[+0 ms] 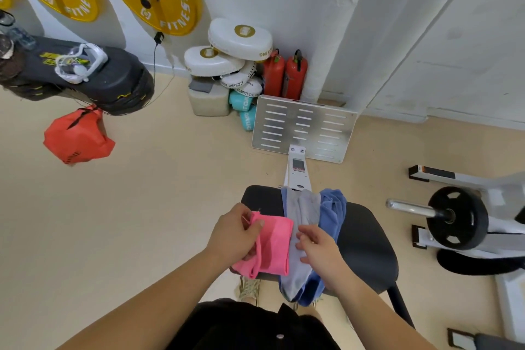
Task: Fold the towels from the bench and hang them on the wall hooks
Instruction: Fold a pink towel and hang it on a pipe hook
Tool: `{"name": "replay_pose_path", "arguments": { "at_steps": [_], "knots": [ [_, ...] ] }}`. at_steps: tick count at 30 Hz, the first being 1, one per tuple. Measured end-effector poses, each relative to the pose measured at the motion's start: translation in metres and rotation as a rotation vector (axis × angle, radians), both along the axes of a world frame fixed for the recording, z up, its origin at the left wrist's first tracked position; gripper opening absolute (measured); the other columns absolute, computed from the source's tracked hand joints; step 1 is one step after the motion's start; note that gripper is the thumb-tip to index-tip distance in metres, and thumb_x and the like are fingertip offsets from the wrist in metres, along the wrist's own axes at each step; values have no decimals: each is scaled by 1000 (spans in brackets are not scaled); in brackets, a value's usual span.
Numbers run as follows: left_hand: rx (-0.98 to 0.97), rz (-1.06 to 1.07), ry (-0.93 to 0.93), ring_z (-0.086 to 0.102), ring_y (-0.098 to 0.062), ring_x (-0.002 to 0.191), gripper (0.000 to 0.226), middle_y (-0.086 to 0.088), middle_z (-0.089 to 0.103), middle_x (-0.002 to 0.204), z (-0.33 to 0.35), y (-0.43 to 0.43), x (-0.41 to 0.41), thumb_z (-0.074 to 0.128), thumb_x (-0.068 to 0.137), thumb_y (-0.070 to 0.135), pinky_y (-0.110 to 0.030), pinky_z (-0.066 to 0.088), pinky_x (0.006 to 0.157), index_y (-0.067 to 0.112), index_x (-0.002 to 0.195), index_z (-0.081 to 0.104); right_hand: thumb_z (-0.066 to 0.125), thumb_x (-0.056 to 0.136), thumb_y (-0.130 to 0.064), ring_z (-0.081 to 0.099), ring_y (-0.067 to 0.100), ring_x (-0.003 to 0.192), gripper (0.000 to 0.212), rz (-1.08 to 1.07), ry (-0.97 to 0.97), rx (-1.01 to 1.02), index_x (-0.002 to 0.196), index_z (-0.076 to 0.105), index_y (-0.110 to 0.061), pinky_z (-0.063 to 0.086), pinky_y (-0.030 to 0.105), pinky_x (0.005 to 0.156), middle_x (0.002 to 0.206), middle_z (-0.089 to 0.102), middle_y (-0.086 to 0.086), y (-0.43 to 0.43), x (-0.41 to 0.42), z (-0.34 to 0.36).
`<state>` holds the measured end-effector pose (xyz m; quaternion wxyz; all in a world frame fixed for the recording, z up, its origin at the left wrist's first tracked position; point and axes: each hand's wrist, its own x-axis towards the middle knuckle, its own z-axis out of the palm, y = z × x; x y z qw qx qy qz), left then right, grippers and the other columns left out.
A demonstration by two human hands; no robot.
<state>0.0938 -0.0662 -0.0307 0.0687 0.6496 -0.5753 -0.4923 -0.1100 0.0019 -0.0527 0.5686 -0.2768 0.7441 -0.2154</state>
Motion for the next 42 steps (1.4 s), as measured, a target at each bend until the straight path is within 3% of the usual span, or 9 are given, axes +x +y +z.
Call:
{"name": "replay_pose_path", "arguments": {
  "at_steps": [6, 10, 15, 17, 21, 27, 32, 36, 42],
  "knots": [
    [-38, -107, -68, 69, -15, 60, 15, 2, 71, 77, -40, 4, -53, 59, 99, 37, -39, 62, 67, 24, 105, 53, 47, 104, -24, 61, 10, 118, 30, 108, -42, 18, 129, 60, -35, 50, 43, 109, 125, 64, -14, 14, -16, 4],
    [51, -346, -134, 67, -15, 90, 28, 3, 72, 106, -60, 6, -65, 58, 98, 35, -33, 56, 85, 22, 122, 61, 44, 105, -22, 57, 14, 125, 33, 161, -35, 42, 132, 58, -33, 47, 43, 112, 134, 60, -10, 17, -21, 3],
    [48, -305, -130, 67, -18, 104, 33, 3, 71, 118, -60, 12, -42, 51, 101, 26, -30, 53, 94, 24, 132, 60, 46, 104, -21, 55, 10, 125, 36, 294, 49, -3, 137, 57, -29, 41, 22, 98, 133, 58, -12, 13, -14, 0],
    [-25, -133, -198, 67, -16, 101, 31, 5, 67, 117, -57, 13, -20, 53, 99, 27, -31, 55, 91, 26, 129, 59, 48, 102, -22, 55, 10, 126, 37, 391, 137, -69, 138, 56, -30, 42, 21, 97, 135, 55, -11, 9, -6, -4],
    [0, 68, -265, 60, -12, 71, 17, -1, 63, 97, -62, 20, 18, 62, 87, 30, -26, 46, 59, 20, 99, 55, 49, 99, -37, 50, 13, 125, 50, 663, 441, -183, 149, 41, -36, 53, 28, 87, 143, 43, -9, 0, 14, -16],
    [226, 366, 41, 66, -13, 87, 22, 2, 68, 97, -66, 21, 8, 76, 85, 26, -30, 56, 72, 20, 98, 59, 50, 90, -65, 36, 21, 132, 75, 816, 596, -80, 156, 25, -43, 51, 36, 96, 141, 34, -1, -8, 27, -42],
    [309, 347, 120, 67, -17, 83, 17, -4, 70, 96, -66, 13, 9, 73, 89, 25, -27, 53, 60, 15, 97, 62, 45, 83, -77, 41, 25, 124, 82, 838, 704, -89, 156, 22, -47, 49, 39, 95, 134, 38, 2, -9, 37, -51],
    [198, 225, 54, 65, -16, 82, 17, 0, 67, 93, -61, 8, 20, 71, 87, 22, -33, 58, 72, 18, 99, 61, 35, 76, -84, 47, 28, 117, 86, 803, 800, -106, 154, 27, -48, 48, 41, 91, 131, 47, 4, -8, 59, -52],
    [16, -42, 33, 64, -3, 88, 27, 14, 69, 97, -47, 4, 13, 62, 89, 25, -19, 53, 73, 37, 113, 63, 43, 84, -63, 53, 21, 113, 65, 733, 657, -148, 146, 37, -46, 49, 35, 91, 123, 54, -4, -18, 58, -46]
  ]
}}
